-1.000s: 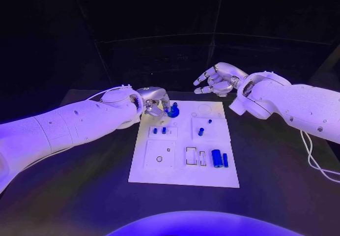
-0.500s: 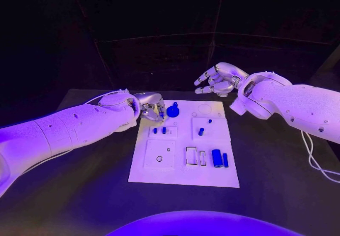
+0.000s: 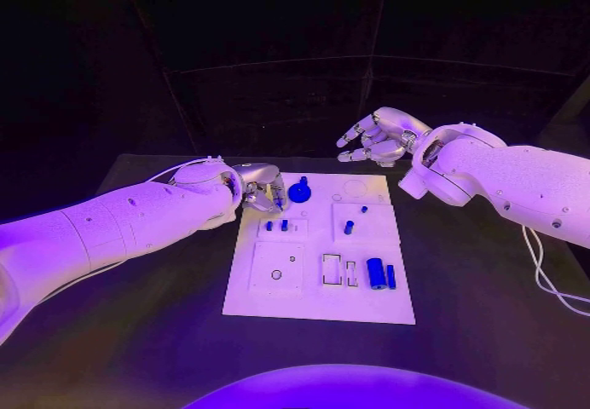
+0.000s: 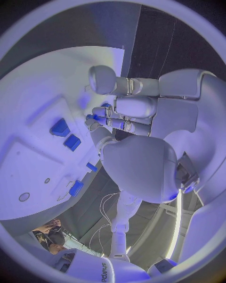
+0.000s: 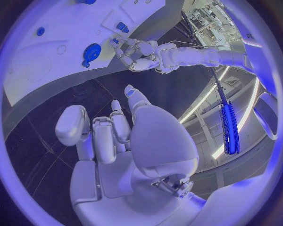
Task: Assemble the parts on the task board
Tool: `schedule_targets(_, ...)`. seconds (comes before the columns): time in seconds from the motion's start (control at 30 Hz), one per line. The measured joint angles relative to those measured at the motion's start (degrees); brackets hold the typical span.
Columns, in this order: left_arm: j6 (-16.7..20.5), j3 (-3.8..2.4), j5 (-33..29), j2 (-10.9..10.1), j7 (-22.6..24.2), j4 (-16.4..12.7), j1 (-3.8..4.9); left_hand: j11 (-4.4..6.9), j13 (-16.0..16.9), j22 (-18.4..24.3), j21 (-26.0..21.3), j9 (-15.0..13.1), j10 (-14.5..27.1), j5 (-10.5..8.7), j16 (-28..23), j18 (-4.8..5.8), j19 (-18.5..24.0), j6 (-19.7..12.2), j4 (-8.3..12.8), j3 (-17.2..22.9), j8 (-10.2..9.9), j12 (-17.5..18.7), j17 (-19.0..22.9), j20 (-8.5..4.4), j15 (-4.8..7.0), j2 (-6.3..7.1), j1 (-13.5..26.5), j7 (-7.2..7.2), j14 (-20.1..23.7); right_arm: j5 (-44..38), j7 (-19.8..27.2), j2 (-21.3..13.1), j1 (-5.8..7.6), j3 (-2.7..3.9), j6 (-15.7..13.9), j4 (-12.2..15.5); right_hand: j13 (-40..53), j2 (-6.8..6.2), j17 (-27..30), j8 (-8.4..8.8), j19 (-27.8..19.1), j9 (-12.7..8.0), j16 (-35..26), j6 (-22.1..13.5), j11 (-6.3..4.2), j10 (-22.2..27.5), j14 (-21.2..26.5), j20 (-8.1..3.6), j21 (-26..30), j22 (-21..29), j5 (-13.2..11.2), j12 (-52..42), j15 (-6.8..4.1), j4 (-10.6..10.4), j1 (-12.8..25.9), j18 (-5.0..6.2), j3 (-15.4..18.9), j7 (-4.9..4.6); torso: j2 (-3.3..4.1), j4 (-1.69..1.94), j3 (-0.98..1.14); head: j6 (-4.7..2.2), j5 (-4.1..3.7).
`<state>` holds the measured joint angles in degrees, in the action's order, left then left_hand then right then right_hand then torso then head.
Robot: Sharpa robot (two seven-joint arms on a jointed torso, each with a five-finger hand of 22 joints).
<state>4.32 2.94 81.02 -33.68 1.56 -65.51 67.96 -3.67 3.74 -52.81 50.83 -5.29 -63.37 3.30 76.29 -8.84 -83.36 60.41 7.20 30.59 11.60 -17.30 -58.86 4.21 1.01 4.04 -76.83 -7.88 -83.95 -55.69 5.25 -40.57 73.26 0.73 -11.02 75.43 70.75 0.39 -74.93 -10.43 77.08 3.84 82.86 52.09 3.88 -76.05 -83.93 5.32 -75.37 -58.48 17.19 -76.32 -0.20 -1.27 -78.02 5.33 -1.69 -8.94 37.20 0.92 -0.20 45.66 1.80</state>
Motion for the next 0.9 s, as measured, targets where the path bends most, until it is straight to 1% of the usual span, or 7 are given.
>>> schedule_targets(0.2,-0.4,-0.04,0.0,0.2,-0.1,0.0,0.0,-0.02,0.1,0.0,0.0,0.0,0.0,0.0,0.0,0.0,0.0,0.0,0.0,0.0,0.0,0.0,0.0,0.0,0.0,0.07,0.1,0.0,0.0,0.0,0.0,0.0,0.0,0.0,0.0,0.0,0.0,0.0,0.0,0.0,0.0,0.0,0.0,0.0,0.0,0.0,0.0,0.0,0.0,0.0,0.0,0.0,0.0,0.0,0.0,0.0,0.0,0.0,0.0,0.0,-0.03,0.06,-0.02)
schedule_targets(0.23,-0.4,-0.04,0.0,0.3,-0.1,0.0,0.0,-0.2,0.1,0.0,0.0,0.0,-0.2,0.0,0.0,0.0,0.0,0.0,0.0,0.0,0.0,0.0,0.1,0.0,0.0,0.07,0.1,0.0,0.0,0.0,0.0,0.0,0.0,0.0,0.0,0.0,0.0,0.0,0.0,0.0,0.0,0.0,0.0,0.0,0.0,0.0,0.0,0.0,0.0,0.0,0.0,0.0,0.0,0.0,0.0,0.0,0.0,0.0,0.0,0.01,-0.03,0.08,-0.02)
schedule_targets(0.73,-0.8,-0.02,-0.1,0.9,-0.4,0.4,0.02,-0.21,0.1,-0.4,0.3,0.0,-0.2,0.0,0.0,0.0,0.0,0.0,0.0,0.0,0.0,0.0,0.1,0.0,0.0,0.08,0.1,0.0,0.0,0.0,0.0,0.1,0.0,0.0,0.0,0.0,0.0,0.0,0.0,0.0,0.0,0.0,0.0,0.0,0.0,0.0,0.0,0.0,0.0,0.0,0.0,0.0,0.0,0.0,0.0,0.0,0.0,0.0,0.02,0.05,-0.03,0.22,0.07)
schedule_targets(0.83,-1.2,-0.07,-0.1,1.1,-0.7,0.6,0.06,-0.21,0.1,-0.4,0.3,0.1,-0.2,0.0,0.0,0.0,0.0,0.0,0.0,0.0,0.0,0.2,0.2,0.0,0.0,0.22,0.2,0.0,0.0,0.0,0.0,0.1,0.0,0.0,0.0,0.0,0.0,0.0,0.0,0.0,0.0,0.0,0.0,0.0,0.0,0.0,0.0,0.0,0.0,0.0,0.0,0.0,0.0,0.0,0.0,0.0,0.0,0.0,0.02,0.04,-0.03,0.24,0.08)
schedule_targets(0.87,-1.3,-0.07,-0.1,1.2,-0.8,0.7,0.07,-0.21,0.1,-0.4,0.3,0.1,-0.2,0.0,0.0,0.0,0.0,0.0,0.0,0.0,-0.2,0.5,0.3,0.0,0.0,0.52,0.5,0.0,0.0,0.0,0.0,0.1,0.0,0.0,0.0,0.0,0.0,0.0,0.0,0.0,0.0,0.0,0.0,0.0,0.0,0.0,0.0,0.0,0.0,0.0,0.0,0.0,0.0,0.0,0.0,0.0,0.0,0.0,0.02,0.04,-0.03,0.28,0.08)
schedule_targets(0.9,-1.4,-0.07,-0.1,1.2,-0.9,0.7,0.07,-0.21,0.1,-0.4,0.3,0.2,-0.2,0.0,0.0,0.0,0.0,0.0,0.0,0.0,-0.4,0.7,0.3,0.0,0.0,0.49,0.6,0.0,0.0,0.0,0.0,0.1,-0.01,0.0,0.0,0.0,0.0,0.0,0.0,0.0,0.0,0.0,0.0,0.0,0.0,0.0,0.0,0.0,0.0,0.0,0.0,0.0,0.0,0.0,0.0,0.0,0.0,0.0,0.02,0.03,-0.03,0.3,0.08)
